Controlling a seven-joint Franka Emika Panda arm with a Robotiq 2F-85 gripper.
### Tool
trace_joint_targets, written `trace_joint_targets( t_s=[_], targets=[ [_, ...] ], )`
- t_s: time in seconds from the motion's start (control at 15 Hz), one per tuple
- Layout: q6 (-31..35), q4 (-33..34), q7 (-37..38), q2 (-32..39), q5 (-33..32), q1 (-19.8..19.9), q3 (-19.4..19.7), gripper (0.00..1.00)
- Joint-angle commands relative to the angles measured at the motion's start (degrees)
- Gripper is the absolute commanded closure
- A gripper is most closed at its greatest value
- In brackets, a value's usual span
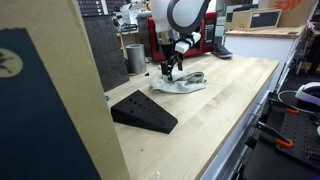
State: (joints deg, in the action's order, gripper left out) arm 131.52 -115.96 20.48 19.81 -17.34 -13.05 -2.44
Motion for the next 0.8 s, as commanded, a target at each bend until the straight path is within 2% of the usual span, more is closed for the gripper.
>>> trace_joint_targets(
  t_s=[0.0,0.53,0.6,0.73],
  targets=[
    [0.0,-2.1,3.6,-1.8,-3.0,-0.7,1.6,0.34],
    [0.7,-3.7,7.3,-4.0,-6.3,-0.1,3.5,0.95],
    [0.7,-4.0,7.5,-4.6,-6.7,0.2,3.9,0.99],
    [0.7,-4.5,7.6,-5.8,-8.0,1.0,5.0,1.0]
  ],
)
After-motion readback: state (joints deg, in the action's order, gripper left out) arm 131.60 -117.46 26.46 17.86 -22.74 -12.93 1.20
